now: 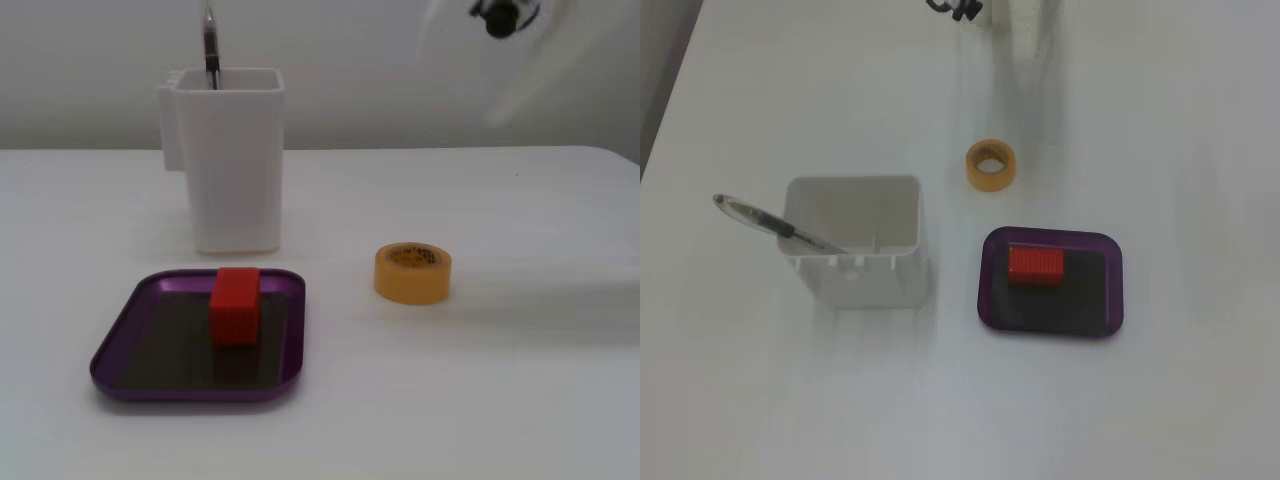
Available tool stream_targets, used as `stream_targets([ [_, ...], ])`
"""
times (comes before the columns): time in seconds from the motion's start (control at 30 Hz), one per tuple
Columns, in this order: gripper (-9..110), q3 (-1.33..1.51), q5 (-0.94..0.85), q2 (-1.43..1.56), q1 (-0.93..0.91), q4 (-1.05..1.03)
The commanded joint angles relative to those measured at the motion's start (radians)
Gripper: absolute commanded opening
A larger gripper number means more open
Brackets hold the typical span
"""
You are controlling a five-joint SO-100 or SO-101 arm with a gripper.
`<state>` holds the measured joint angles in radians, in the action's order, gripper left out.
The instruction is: Pick up the red cube and place it in the box.
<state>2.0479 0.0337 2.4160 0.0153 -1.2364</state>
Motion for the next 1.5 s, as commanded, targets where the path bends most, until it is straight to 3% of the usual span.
stream_targets([
  [0.0,17,0.218,-0.005,0.176,0.002,0.137],
  [0.27,17,0.611,-0.002,0.508,0.003,0.301],
  [0.73,17,0.969,-0.003,1.031,0.014,0.229],
  [1.0,15,1.012,-0.003,1.045,0.014,0.204],
  [1.17,-1,1.049,-0.003,1.043,0.014,0.204],
  [1.47,0,1.051,0.009,1.045,0.014,0.209],
])
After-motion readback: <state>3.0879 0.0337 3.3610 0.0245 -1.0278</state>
